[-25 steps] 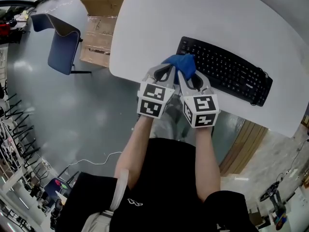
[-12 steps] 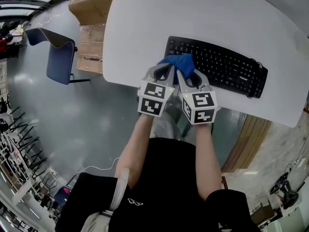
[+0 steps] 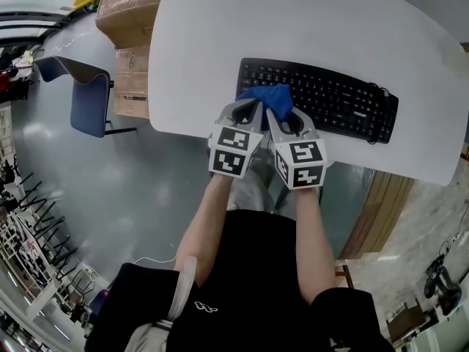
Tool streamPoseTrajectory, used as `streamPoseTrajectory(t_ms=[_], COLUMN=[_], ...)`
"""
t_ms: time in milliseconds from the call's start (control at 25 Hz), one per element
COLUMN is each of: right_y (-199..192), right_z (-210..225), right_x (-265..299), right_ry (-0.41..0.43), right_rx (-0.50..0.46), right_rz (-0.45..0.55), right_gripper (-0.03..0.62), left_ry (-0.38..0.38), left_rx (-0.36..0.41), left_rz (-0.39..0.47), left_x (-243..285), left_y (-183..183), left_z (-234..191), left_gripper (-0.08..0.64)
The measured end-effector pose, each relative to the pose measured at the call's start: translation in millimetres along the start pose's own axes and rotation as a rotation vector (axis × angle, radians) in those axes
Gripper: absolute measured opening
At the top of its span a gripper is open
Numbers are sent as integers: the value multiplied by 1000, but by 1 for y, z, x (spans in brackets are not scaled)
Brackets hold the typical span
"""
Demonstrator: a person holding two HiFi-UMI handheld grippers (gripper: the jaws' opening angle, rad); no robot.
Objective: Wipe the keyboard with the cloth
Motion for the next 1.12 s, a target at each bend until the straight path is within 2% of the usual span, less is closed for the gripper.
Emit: streamPoseTrajectory(t_ms=[1120], right_y=[-7], right_z=[44], right_x=[-37], right_ry=[-53], right_rx=[41], right_rz=[8], right_gripper=[87], left_ry=[-59], left_rx=[53], left_rz=[-37], left_x=[25], left_y=[14], left_z=[52], left_gripper=[-3])
Point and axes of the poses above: the fingertips, and each gripper's own axes: x forward along the fingers, z to its right, y out of its top, the point moved 4 cm from there along -x, backward along the fingers, and after that the axes turned 2 degrees about y, right-handed, at the moved point
